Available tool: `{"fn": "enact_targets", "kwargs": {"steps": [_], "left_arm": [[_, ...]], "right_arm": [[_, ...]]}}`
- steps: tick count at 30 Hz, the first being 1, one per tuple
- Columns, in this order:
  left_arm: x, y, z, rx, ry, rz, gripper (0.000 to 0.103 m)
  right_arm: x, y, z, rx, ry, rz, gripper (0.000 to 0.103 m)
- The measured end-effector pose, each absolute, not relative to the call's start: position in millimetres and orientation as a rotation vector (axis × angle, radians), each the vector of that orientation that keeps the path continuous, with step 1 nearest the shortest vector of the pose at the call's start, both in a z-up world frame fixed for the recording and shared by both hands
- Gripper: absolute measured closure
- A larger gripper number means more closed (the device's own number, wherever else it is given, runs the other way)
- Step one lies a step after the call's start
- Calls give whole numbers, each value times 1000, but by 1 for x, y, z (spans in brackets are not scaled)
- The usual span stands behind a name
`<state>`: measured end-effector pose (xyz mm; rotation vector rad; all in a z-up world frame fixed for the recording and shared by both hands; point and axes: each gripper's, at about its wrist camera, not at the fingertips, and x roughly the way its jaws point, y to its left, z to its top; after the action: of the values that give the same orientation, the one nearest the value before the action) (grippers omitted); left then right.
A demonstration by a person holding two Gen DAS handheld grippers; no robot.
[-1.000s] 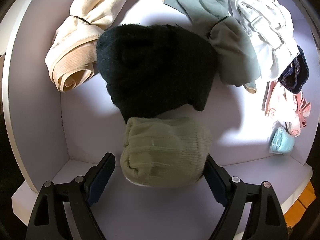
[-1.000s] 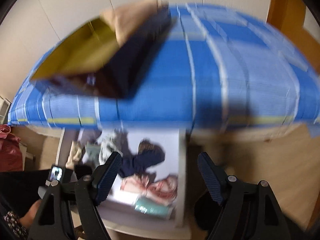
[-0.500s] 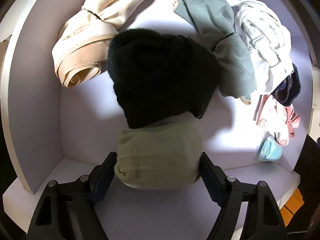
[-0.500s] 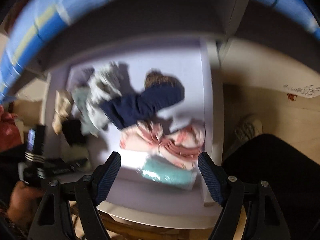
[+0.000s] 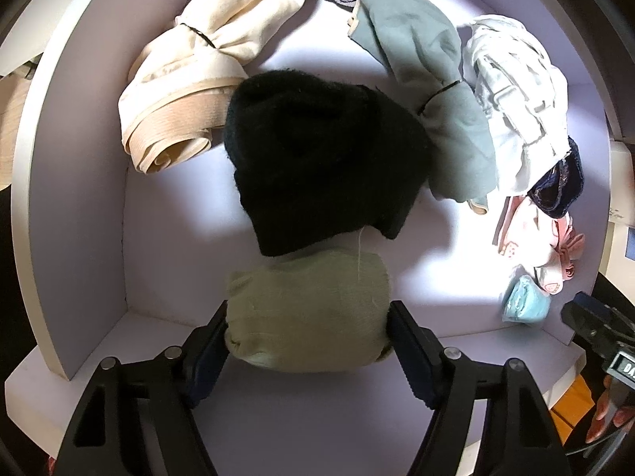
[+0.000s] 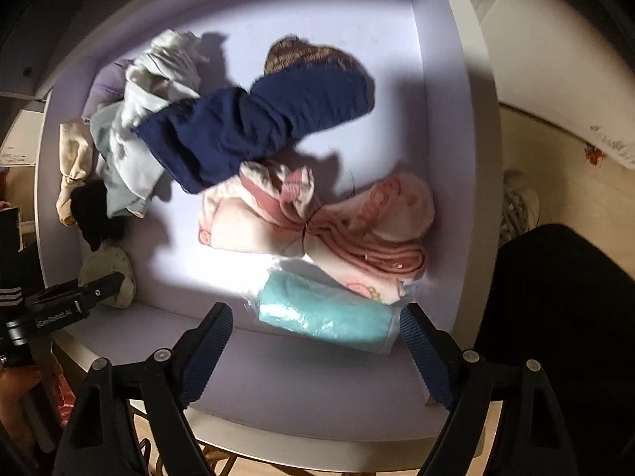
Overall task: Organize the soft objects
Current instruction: 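Move the right tool back over the drawer while the left gripper holds the green knit item, then lift the sage green knit item with the left gripper and carry it over the gold tray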
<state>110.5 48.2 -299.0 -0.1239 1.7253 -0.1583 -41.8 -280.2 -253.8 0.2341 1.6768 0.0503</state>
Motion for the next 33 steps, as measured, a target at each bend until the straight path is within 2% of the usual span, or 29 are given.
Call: {"fn": "enact_targets", "kwargs": {"steps": [19, 25, 33], "left_arm": [[109, 79, -247, -241, 1630, -171, 31], [112, 77, -211, -250, 1586, -235, 31], [114, 62, -137, -177, 1484, -355, 31]], "right_arm": [[-48, -245, -281, 189, 1727, 74, 13], [-45, -234, -285, 178, 1734, 73, 13], [-43, -229, -301, 160, 1756, 73, 13]]}}
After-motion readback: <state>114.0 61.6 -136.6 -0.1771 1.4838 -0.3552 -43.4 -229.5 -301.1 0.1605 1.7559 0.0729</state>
